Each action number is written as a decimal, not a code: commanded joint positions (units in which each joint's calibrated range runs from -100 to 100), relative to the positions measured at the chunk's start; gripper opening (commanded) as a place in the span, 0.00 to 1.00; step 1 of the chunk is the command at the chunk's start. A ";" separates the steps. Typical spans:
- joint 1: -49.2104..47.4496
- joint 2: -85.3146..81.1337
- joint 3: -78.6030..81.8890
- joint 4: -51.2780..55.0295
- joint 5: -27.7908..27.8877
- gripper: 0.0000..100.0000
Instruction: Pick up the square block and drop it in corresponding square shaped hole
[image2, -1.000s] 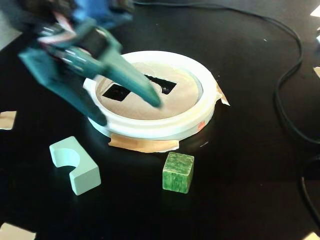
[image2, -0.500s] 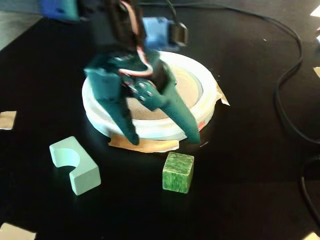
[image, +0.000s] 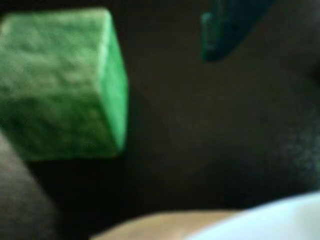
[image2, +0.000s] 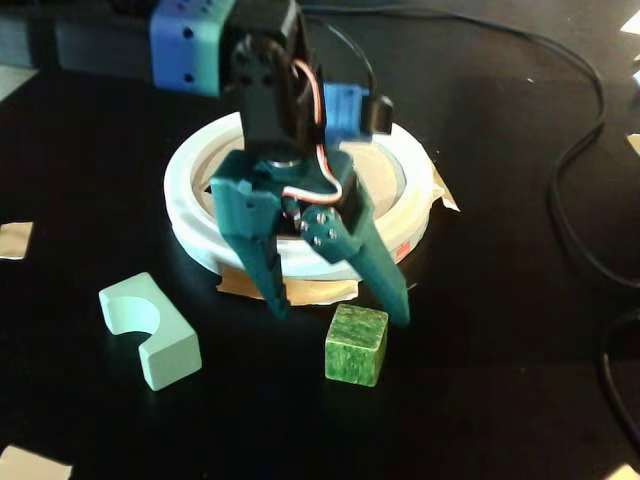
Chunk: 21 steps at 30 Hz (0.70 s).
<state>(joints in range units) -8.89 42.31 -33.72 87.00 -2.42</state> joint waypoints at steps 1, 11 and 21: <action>0.03 0.28 -4.44 0.75 -0.15 0.84; 0.40 0.46 -4.44 0.75 -0.15 0.77; 0.40 0.46 -4.44 0.75 -0.15 0.46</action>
<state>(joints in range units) -8.79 43.65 -33.92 87.00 -2.42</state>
